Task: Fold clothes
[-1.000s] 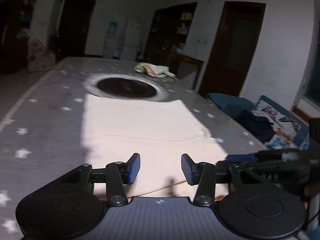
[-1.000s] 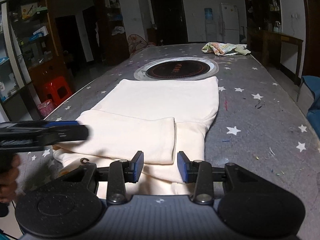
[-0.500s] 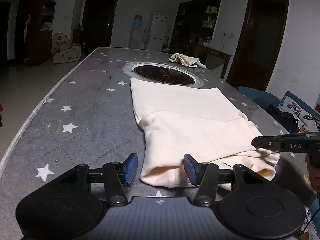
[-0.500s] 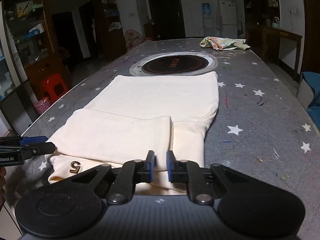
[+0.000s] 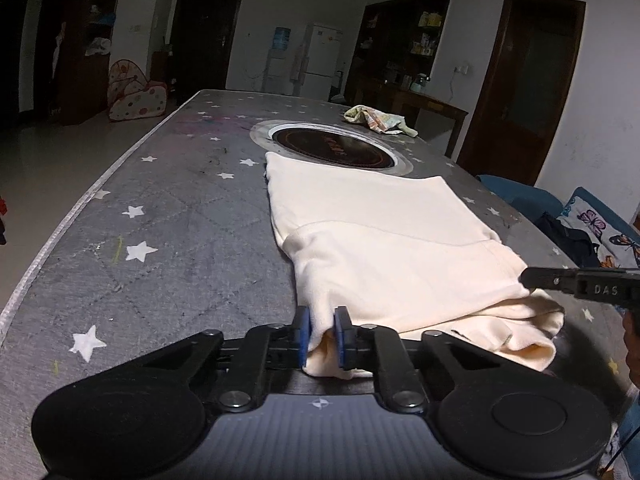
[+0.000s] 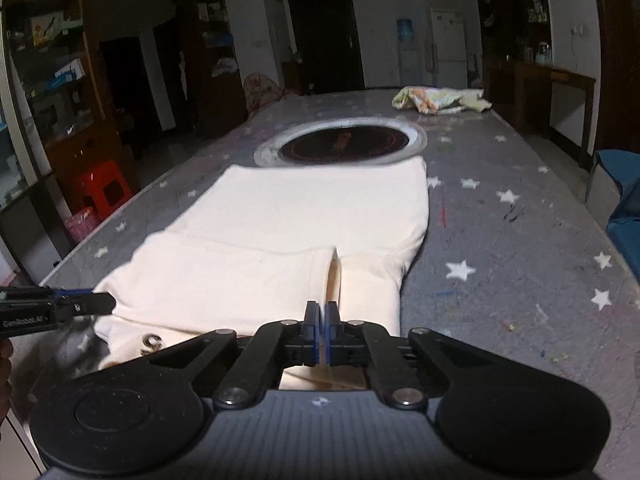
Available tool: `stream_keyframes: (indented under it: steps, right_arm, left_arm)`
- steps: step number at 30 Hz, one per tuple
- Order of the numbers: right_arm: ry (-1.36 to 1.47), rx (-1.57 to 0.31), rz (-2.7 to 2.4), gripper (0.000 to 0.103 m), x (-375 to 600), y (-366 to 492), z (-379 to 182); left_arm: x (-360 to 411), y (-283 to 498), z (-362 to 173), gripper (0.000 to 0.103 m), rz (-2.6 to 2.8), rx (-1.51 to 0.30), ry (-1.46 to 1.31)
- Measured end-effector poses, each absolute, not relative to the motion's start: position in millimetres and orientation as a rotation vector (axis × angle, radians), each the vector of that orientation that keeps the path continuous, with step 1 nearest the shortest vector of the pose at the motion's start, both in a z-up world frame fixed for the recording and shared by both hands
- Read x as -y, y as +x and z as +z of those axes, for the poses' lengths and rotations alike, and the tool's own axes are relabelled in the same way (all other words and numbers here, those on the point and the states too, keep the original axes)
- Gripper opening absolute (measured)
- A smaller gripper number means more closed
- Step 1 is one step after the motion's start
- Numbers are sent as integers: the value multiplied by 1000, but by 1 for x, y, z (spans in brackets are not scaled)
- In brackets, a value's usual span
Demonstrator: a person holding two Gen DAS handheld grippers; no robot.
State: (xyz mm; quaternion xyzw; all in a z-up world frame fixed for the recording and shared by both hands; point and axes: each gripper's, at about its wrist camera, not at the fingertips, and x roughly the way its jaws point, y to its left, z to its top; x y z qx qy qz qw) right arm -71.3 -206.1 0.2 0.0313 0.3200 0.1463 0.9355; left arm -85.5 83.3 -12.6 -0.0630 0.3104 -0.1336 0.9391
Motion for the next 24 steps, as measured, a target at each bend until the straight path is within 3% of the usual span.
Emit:
stream_keyframes:
  steps: [5,14,24]
  right_arm:
    - [60,-623,299,2,208,-83,11]
    - [18,-683,311,5,209,-79,2]
    - [-24,-647,339,5,195,-53,14]
  left_arm:
    - [-83,-89,-12,12,-284,-636,-106]
    - [-92,-84,12,23,-305,-599,-122]
    - [-67,-24,17,25,-355,-611,-182]
